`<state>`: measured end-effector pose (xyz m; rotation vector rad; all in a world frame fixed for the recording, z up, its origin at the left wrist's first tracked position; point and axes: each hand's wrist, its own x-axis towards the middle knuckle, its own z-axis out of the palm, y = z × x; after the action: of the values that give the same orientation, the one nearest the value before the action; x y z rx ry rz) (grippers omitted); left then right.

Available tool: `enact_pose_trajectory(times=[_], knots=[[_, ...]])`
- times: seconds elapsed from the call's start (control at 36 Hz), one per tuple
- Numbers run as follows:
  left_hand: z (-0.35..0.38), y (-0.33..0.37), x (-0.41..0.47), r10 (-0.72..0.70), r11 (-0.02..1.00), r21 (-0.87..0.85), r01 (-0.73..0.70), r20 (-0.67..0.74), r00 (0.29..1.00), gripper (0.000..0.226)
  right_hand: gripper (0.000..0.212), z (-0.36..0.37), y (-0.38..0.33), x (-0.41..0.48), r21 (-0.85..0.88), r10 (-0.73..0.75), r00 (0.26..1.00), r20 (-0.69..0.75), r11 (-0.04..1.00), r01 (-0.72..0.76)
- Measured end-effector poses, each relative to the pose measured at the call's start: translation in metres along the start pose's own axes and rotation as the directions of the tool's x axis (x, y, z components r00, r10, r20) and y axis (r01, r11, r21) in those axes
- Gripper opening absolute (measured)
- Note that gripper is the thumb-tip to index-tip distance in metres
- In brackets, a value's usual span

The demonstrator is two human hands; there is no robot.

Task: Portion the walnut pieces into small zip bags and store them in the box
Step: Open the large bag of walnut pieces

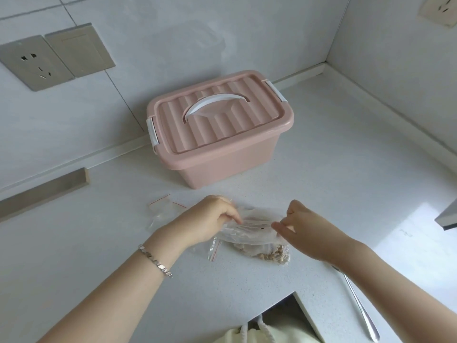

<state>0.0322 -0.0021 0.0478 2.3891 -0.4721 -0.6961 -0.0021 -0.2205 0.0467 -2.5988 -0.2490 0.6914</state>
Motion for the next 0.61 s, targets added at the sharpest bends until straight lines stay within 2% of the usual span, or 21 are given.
enact_pose_trajectory(times=[0.06, 0.11, 0.14, 0.19, 0.25, 0.31, 0.39, 0.44, 0.5, 0.56, 0.61], knots=[[0.002, -0.002, 0.003, -0.017, 0.999, 0.037, 0.016, 0.023, 1.0, 0.03, 0.027, 0.003, -0.001, 0.002, -0.007, 0.045, 0.999, -0.014, 0.999, -0.045], [0.004, -0.001, 0.006, -0.056, 0.993, 0.103, 0.054, 0.015, 0.998, 0.033, 0.021, 0.008, -0.004, 0.006, -0.014, 0.102, 0.993, -0.054, 0.995, -0.103], [0.006, 0.001, 0.008, -0.053, 0.99, 0.127, 0.057, -0.034, 0.998, 0.034, 0.024, 0.01, -0.006, 0.008, -0.021, 0.125, 0.989, -0.082, 0.992, -0.127], [0.011, 0.005, 0.012, -0.014, 0.984, 0.169, 0.051, -0.215, 0.976, 0.031, 0.029, 0.015, -0.009, 0.014, -0.019, 0.152, 0.975, -0.16, 0.987, -0.157], [0.016, 0.012, 0.016, 0.024, 0.972, 0.222, 0.073, -0.404, 0.914, 0.022, 0.031, 0.02, -0.01, 0.019, -0.009, 0.173, 0.95, -0.26, 0.983, -0.182], [0.021, 0.017, 0.021, 0.036, 0.959, 0.264, 0.101, -0.468, 0.883, 0.02, 0.03, 0.026, -0.009, 0.024, -0.019, 0.199, 0.919, -0.341, 0.976, -0.218], [0.028, 0.015, 0.026, 0.042, 0.965, 0.255, 0.062, -0.383, 0.923, 0.007, 0.031, 0.035, -0.009, 0.028, 0.07, 0.327, 0.894, -0.306, 0.944, -0.321], [0.034, 0.008, 0.028, 0.077, 0.968, 0.25, -0.005, -0.279, 0.957, 0.023, 0.02, 0.042, -0.007, 0.031, 0.138, 0.378, 0.883, -0.277, 0.925, -0.353], [0.037, 0.002, 0.028, 0.102, 0.958, 0.285, -0.045, -0.187, 0.977, 0.026, 0.033, 0.05, -0.004, 0.033, 0.189, 0.397, 0.885, -0.242, 0.914, -0.359], [0.039, -0.003, 0.028, 0.057, 0.937, 0.349, -0.009, -0.127, 0.99, 0.025, 0.044, 0.056, -0.001, 0.032, 0.178, 0.395, 0.897, -0.196, 0.914, -0.364], [0.041, -0.009, 0.032, -0.014, 0.885, 0.462, 0.049, -0.079, 0.997, 0.036, 0.043, 0.06, 0.002, 0.033, 0.121, 0.377, 0.91, -0.171, 0.925, -0.36]])
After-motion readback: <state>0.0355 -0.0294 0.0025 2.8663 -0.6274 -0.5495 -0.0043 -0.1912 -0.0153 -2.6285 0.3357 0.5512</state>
